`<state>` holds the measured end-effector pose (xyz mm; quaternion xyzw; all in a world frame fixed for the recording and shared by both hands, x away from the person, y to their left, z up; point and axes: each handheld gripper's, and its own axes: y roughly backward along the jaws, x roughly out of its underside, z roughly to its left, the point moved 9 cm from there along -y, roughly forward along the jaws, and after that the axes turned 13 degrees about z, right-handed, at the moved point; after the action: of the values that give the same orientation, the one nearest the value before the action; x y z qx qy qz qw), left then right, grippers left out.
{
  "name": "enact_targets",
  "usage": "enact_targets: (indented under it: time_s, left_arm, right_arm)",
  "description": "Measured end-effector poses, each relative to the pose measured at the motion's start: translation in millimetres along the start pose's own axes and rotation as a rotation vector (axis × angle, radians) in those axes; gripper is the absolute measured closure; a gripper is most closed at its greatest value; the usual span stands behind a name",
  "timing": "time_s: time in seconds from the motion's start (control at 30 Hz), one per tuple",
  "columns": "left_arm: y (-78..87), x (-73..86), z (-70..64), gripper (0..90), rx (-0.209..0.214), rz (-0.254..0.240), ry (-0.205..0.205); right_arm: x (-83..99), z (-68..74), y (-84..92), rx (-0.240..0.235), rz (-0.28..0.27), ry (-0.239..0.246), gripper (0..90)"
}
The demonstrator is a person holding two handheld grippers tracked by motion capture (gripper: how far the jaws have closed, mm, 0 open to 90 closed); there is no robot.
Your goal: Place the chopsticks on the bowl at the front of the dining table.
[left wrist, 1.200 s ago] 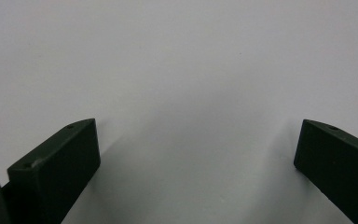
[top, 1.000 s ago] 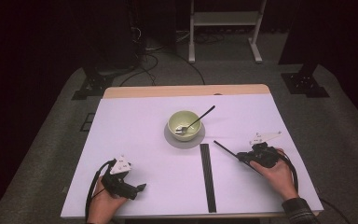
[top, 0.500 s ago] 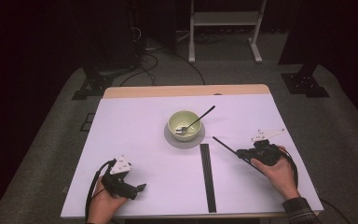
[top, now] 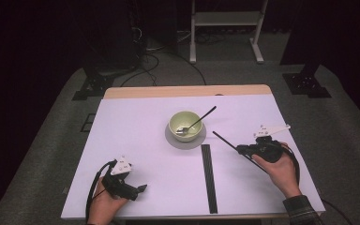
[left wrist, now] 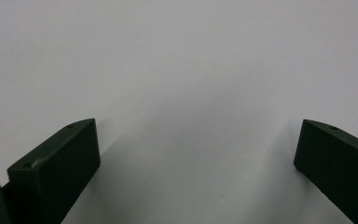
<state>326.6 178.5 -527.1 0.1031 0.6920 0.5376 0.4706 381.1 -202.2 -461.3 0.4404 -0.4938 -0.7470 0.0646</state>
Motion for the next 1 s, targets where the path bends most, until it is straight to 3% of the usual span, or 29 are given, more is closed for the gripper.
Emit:
enact_targets:
  time_s: [1.0]
  left_arm:
    - [0.0,0.1,-0.2,0.0,0.001,0.0,0.001]
  right_arm:
    - [-36.9,7.3,-4.0,-0.018,-0.01,0.011,85.5]
